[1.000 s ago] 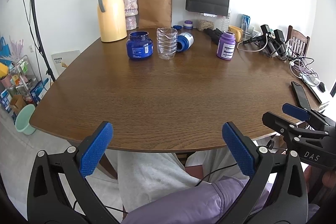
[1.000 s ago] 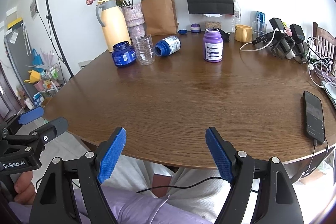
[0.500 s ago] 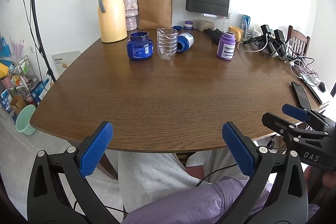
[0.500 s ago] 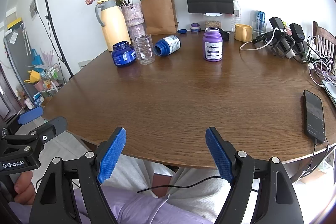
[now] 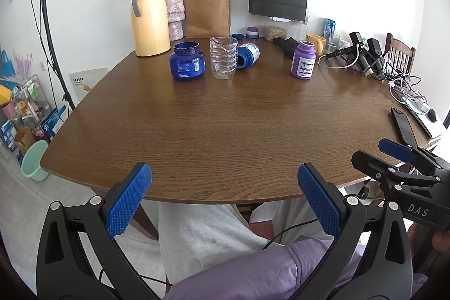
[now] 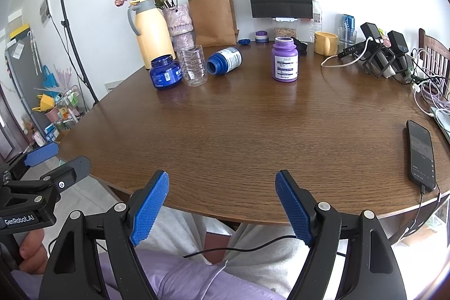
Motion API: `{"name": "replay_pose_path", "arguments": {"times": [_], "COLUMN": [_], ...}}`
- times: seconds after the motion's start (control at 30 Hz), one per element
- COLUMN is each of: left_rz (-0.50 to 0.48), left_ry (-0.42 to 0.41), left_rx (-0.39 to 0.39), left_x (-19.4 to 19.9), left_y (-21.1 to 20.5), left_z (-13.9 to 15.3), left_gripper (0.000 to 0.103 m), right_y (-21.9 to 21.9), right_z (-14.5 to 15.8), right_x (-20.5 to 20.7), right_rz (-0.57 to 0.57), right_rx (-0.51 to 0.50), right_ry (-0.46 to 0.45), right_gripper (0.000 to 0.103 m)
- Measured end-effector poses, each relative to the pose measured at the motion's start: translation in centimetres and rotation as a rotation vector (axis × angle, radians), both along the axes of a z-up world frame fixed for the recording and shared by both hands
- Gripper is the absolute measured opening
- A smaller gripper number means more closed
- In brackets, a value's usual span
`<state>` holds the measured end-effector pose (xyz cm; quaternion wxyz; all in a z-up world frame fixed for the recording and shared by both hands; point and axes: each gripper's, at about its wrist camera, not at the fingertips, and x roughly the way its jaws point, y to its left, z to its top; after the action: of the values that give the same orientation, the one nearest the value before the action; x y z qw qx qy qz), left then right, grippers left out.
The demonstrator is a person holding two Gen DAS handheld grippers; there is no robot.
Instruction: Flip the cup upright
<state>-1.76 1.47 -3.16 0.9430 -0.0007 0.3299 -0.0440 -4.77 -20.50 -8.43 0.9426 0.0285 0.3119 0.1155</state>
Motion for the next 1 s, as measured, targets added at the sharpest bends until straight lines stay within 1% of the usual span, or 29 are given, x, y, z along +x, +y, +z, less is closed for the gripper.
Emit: {"name": "replay_pose_path", "arguments": {"times": [1.0], "left_rz": [-0.01], "left_ry": [0.003], "left_rx": [0.005], "left_x": [-0.05], "left_y": [-0.45], "left_z": [-0.11], "left_gripper": [0.103], "right_y": [-0.21], "right_z": [0.12], "right_x": [-0.05], "right_rz": [-0.005], "right_rx": [-0.002], "right_ry": [0.001], "right_gripper": [0.082]}}
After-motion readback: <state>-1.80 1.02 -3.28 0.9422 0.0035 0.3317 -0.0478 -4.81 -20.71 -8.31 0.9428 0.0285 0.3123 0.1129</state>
